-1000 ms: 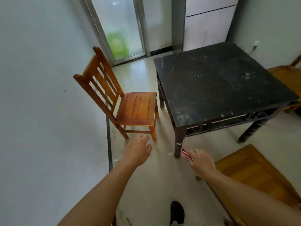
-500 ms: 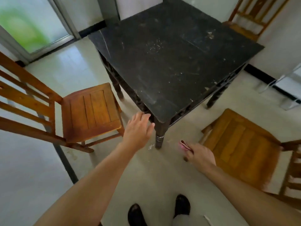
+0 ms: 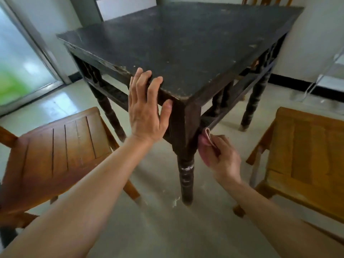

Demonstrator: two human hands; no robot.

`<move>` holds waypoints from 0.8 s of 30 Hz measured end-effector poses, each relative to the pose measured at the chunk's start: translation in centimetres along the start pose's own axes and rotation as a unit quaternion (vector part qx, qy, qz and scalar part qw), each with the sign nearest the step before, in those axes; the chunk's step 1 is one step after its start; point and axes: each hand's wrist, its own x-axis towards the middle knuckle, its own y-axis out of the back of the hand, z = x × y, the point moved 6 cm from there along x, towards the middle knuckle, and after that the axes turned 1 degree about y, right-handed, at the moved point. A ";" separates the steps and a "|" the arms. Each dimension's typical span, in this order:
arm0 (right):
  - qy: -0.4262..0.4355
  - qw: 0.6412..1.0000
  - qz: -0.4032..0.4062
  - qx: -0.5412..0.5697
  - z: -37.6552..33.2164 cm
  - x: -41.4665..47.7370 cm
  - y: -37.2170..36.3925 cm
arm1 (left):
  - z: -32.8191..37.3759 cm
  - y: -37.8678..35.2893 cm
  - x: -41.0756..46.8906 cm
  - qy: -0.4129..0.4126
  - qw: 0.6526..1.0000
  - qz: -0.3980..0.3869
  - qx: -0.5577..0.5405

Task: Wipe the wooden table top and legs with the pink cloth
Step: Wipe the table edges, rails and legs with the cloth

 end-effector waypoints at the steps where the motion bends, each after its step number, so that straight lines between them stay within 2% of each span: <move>1: 0.021 0.998 0.021 0.054 -0.6 0.3 0.2 | -0.1 -0.3 0.2 -0.010 1.000 0.017 -0.011; 3: 0.093 0.986 0.078 0.116 -2.8 1.4 1.5 | -0.4 -0.4 0.4 -0.028 0.998 0.049 -0.023; 6: 0.184 0.964 0.182 0.069 -6.9 3.9 3.5 | -0.8 0.2 0.6 -0.046 0.996 0.070 -0.025; 8: 0.206 0.960 0.184 0.055 -8.6 4.8 2.9 | -0.9 0.6 0.6 -0.047 0.997 0.063 -0.026; 10: 0.251 0.961 0.113 0.013 -7.3 2.8 0.9 | -0.9 0.9 0.7 -0.043 0.998 0.038 -0.019; 13: 0.271 0.945 -0.126 -0.136 -0.4 -2.3 -2.4 | -1.0 1.2 0.7 -0.042 0.999 0.011 0.003; 14: 0.257 0.935 -0.169 -0.176 1.5 -3.4 -2.5 | -1.0 1.3 0.6 -0.044 0.999 0.006 0.004; 15: 0.249 0.934 -0.166 -0.197 2.2 -3.8 -1.9 | -1.0 1.4 0.5 -0.048 0.999 0.002 0.000; 16: 0.256 0.937 -0.130 -0.200 1.5 -3.6 -1.0 | -1.0 1.6 0.5 -0.053 0.999 -0.002 -0.003; 18: 0.314 0.930 -0.032 -0.188 -3.1 -2.6 0.8 | -1.1 1.9 0.5 -0.060 0.998 -0.016 -0.002; 20: 0.400 0.900 0.039 -0.169 -8.9 -1.8 1.7 | -1.4 2.4 0.8 -0.065 0.997 -0.040 0.005; 22: 0.459 0.866 0.067 -0.185 -12.7 -0.5 1.3 | -2.1 3.0 1.0 -0.056 0.997 -0.048 0.010; 24: 0.471 0.845 0.055 -0.245 -13.6 0.7 -0.2 | -2.5 3.6 1.2 -0.055 0.998 -0.036 0.015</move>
